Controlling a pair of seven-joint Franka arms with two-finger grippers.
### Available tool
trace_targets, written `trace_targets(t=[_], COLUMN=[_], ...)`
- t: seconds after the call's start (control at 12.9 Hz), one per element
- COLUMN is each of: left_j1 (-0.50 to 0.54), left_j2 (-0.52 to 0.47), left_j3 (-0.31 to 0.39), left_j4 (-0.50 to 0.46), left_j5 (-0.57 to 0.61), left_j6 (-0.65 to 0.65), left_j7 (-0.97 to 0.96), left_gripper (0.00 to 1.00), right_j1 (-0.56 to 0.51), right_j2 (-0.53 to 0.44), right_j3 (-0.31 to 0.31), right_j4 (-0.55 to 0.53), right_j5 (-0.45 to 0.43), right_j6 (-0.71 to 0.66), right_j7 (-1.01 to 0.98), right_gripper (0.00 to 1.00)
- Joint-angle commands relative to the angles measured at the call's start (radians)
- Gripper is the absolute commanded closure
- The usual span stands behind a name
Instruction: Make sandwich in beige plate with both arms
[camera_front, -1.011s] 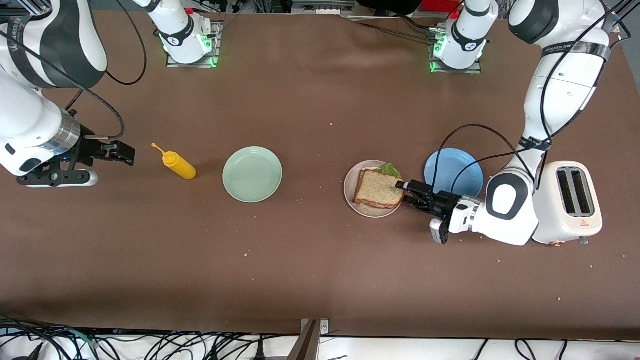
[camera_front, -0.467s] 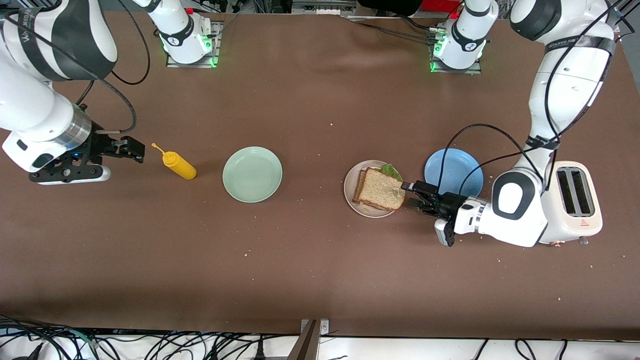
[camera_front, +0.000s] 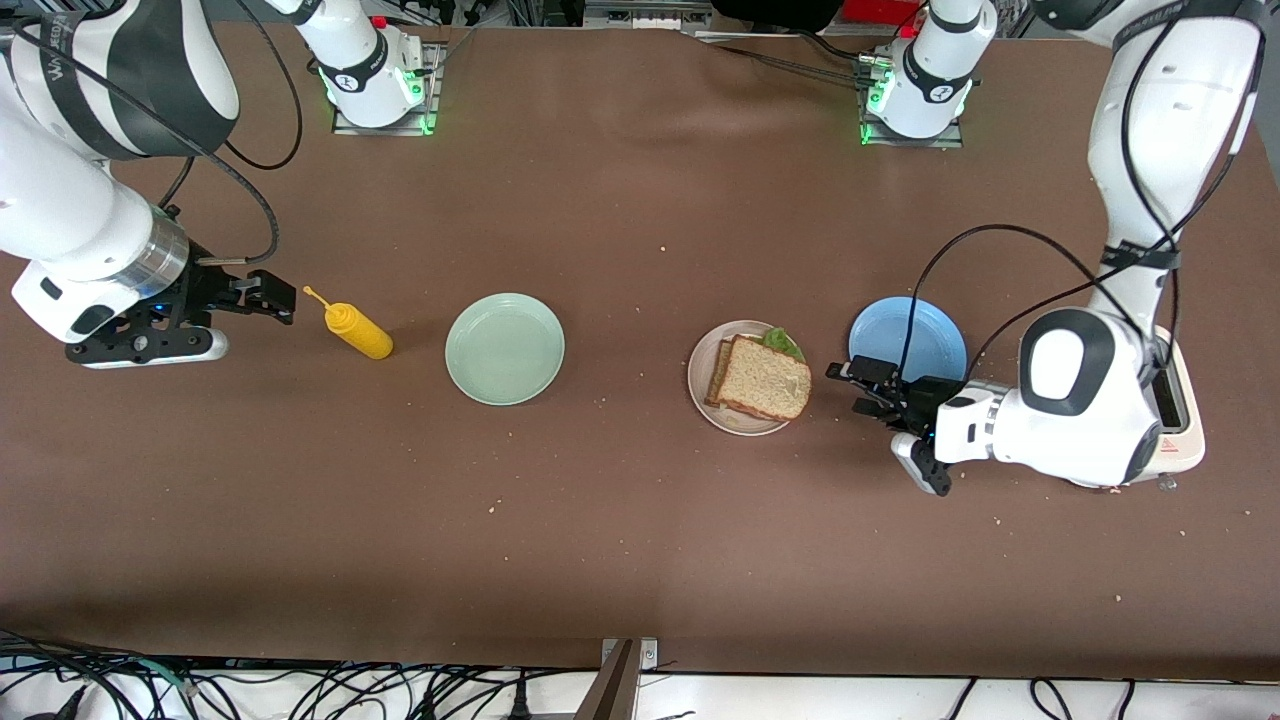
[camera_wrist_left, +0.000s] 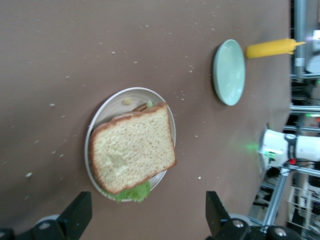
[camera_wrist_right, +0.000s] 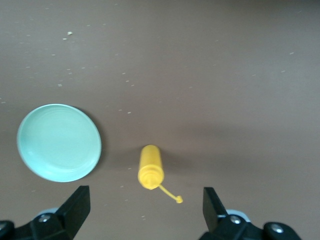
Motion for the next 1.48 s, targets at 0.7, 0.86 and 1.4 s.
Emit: trace_targets(t=[0.7, 0.86, 1.4], left_j1=[-0.153, -0.181, -0.184], left_j2=[-0.473, -0.559, -0.749], left_j3=[0.029, 0.137, 0.254], left_j4=[-0.046, -0.113, -0.353], left_j5=[0.577, 0.522, 0.456], left_j6=[-0.136, -0.112, 0.014], left_j7=[-0.681, -0.682, -0.557], left_gripper=[0.0, 0.0, 0.0], right_j1=[-0.032, -0.035, -0.036], right_j2=[-0.013, -0.015, -0.015], right_j3=[-0.027, -0.032, -0.056], right_j4=[0.038, 0.038, 0.036], right_j5=[0.047, 0.038, -0.008], right_j6=[-0.096, -0.096, -0.134], right_j7=[-0.025, -0.042, -0.04], right_gripper=[0.0, 0.0, 0.0])
